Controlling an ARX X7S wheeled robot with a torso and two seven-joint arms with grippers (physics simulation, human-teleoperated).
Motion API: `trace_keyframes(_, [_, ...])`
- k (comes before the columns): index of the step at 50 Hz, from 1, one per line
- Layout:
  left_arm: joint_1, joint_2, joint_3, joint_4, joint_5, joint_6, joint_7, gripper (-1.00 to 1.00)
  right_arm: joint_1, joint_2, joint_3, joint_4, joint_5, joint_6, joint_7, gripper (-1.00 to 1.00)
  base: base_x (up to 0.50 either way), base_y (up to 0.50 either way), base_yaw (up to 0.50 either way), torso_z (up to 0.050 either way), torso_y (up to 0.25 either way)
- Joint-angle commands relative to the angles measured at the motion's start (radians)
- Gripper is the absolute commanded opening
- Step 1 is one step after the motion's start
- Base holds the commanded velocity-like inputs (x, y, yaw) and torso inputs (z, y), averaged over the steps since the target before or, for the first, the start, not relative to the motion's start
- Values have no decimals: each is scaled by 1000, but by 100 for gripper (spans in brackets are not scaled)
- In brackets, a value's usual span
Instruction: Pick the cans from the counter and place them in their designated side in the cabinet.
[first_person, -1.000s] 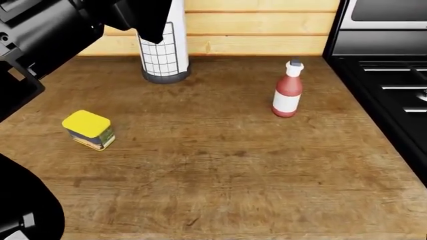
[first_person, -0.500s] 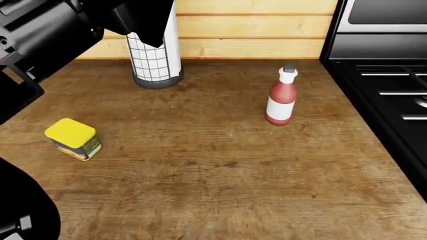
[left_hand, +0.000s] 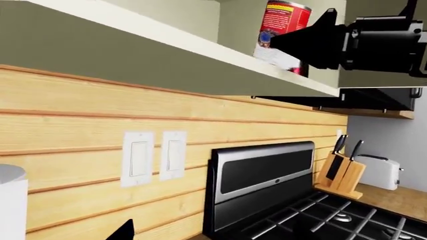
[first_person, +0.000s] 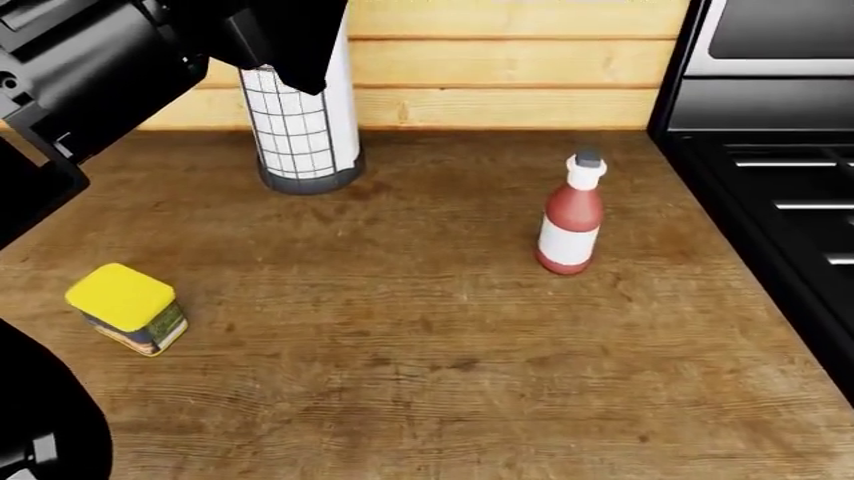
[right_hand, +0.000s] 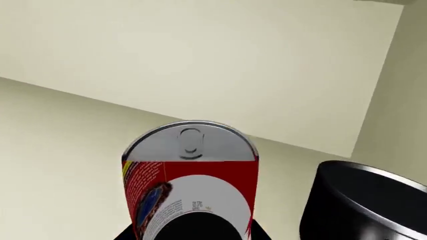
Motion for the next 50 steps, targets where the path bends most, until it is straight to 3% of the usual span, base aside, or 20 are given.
trace_keyframes(1, [4, -8, 11, -1, 2, 15, 7, 100, 0, -1, -20, 19, -47, -12, -4, -100, 223, 0, 0, 0, 0])
trace_keyframes(17, [14, -18, 21, 0, -6, 30, 5, 100, 0, -1, -20, 19, -47, -12, -4, -100, 221, 0, 0, 0, -3])
trace_keyframes(18, [15, -19, 22, 0, -7, 31, 4, 100, 0, -1, -20, 19, -47, -12, -4, 100, 31, 0, 0, 0, -11])
trace_keyframes(50, [5, -30, 53, -4, -22, 56, -2, 100, 0, -1, -20, 19, -47, -12, -4, 100, -52, 0, 0, 0, -3])
